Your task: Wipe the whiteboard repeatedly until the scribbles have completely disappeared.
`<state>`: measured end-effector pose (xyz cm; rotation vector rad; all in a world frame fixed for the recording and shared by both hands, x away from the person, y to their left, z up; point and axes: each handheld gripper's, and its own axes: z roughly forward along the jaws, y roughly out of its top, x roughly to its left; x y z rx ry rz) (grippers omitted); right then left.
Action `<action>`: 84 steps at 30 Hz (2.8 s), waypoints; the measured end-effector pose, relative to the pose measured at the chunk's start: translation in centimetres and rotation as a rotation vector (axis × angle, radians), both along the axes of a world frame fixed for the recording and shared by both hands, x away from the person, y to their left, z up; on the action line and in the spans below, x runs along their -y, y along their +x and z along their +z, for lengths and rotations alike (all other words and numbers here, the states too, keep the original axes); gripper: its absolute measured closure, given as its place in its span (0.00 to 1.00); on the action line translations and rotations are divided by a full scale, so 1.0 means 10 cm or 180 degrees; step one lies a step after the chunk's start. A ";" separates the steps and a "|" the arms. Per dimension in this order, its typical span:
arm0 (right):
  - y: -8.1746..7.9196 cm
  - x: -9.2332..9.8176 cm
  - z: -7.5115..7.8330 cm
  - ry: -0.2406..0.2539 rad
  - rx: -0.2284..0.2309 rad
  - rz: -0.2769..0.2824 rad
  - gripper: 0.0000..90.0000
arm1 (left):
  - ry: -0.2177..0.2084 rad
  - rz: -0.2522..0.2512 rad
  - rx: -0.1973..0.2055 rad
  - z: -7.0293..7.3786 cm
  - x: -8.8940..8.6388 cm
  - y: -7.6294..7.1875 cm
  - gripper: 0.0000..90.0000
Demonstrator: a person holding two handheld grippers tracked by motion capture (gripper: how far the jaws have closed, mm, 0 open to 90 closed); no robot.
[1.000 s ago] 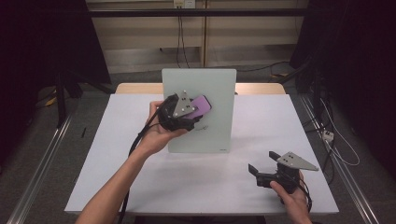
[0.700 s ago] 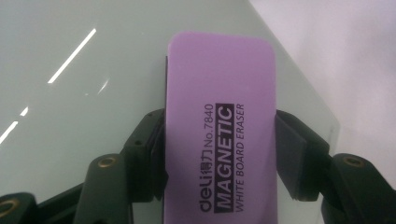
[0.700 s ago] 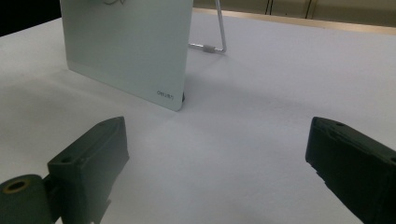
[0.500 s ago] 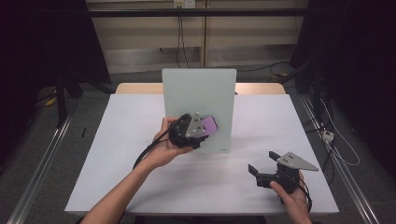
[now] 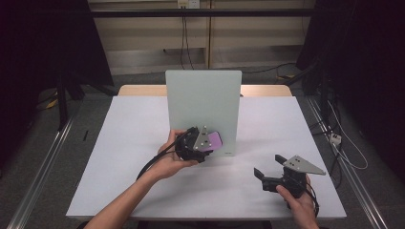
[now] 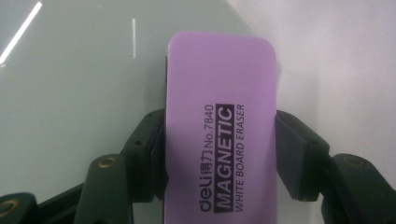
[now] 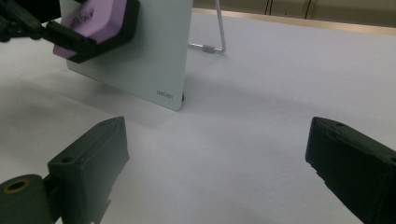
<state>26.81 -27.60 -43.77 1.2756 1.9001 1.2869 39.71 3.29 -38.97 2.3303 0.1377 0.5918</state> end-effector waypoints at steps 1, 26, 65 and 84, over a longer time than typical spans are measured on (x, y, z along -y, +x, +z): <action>0.00 0.00 0.00 0.0006 0.0000 -0.0003 0.06 | -0.0038 0.0033 0.0004 0.05 -0.03 0.02 0.45; 0.00 -0.01 0.00 -0.0012 -0.0001 0.0002 0.07 | 0.0211 0.0064 -0.0044 -0.10 -0.20 -0.04 0.45; 0.00 0.00 0.00 -0.0010 -0.0006 -0.0008 0.06 | -0.0086 0.0157 -0.0123 0.02 -0.23 0.01 0.45; -0.02 0.01 0.00 0.0023 -0.0026 -0.0014 0.06 | -0.0732 0.0041 -0.0632 0.36 -0.45 0.01 0.45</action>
